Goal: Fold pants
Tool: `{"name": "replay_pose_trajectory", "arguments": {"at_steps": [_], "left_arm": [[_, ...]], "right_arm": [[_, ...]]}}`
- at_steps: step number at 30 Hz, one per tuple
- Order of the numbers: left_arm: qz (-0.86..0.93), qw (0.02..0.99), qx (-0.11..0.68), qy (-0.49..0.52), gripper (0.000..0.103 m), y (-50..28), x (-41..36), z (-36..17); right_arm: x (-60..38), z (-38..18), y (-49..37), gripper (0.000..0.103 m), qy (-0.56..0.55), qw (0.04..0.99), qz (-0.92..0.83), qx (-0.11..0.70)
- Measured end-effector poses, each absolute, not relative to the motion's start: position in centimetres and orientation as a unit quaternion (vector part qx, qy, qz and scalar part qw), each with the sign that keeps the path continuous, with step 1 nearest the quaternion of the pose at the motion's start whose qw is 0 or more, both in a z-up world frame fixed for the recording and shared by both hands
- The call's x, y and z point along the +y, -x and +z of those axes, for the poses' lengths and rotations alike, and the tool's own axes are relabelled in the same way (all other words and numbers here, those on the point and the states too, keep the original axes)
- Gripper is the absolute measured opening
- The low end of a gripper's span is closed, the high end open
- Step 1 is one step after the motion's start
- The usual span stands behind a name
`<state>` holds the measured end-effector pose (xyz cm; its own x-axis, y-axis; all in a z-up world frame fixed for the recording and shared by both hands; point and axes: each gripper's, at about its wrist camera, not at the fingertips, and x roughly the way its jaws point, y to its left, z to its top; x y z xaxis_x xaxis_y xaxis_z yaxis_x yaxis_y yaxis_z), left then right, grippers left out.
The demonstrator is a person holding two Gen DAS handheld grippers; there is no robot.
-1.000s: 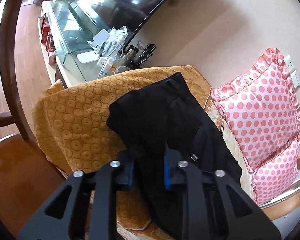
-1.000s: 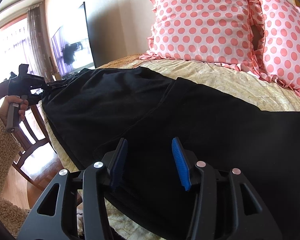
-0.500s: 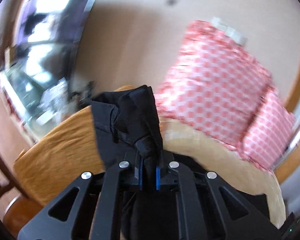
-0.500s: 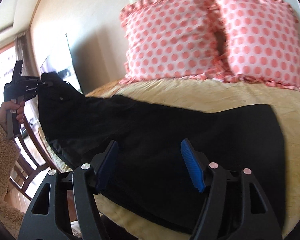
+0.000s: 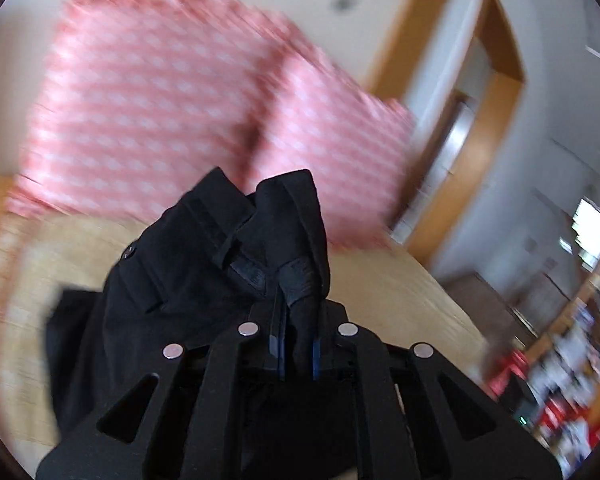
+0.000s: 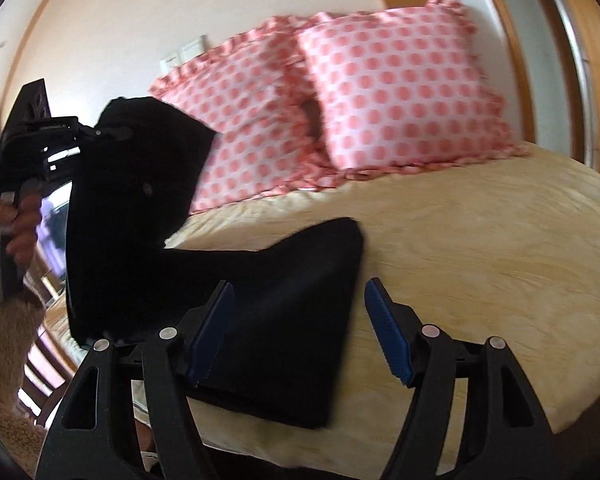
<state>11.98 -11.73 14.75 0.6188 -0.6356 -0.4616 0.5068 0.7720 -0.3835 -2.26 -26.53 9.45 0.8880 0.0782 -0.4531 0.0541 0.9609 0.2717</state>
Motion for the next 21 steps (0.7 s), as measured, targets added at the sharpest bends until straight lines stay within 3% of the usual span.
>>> {"name": "replay_pose_trajectory", "arguments": {"at_steps": [6, 15, 21], "left_arm": [[-0.377, 0.829, 0.410, 0.052, 0.008, -10.5, -19.6, 5.4], [-0.382, 0.860, 0.337, 0.030, 0.008, -8.4, -19.5, 9.7], [-0.404, 0.830, 0.384, -0.013, 0.008, -6.8, -22.4, 4.7]], "right_arm": [[-29.3, 7.8, 3.3, 0.070, -0.158, 0.953, -0.034, 0.257], [-31.1, 7.0, 3.8, 0.070, -0.179, 0.950, -0.058, 0.251], [-31.4, 6.4, 3.9, 0.070, -0.180, 0.946, -0.075, 0.260]]}}
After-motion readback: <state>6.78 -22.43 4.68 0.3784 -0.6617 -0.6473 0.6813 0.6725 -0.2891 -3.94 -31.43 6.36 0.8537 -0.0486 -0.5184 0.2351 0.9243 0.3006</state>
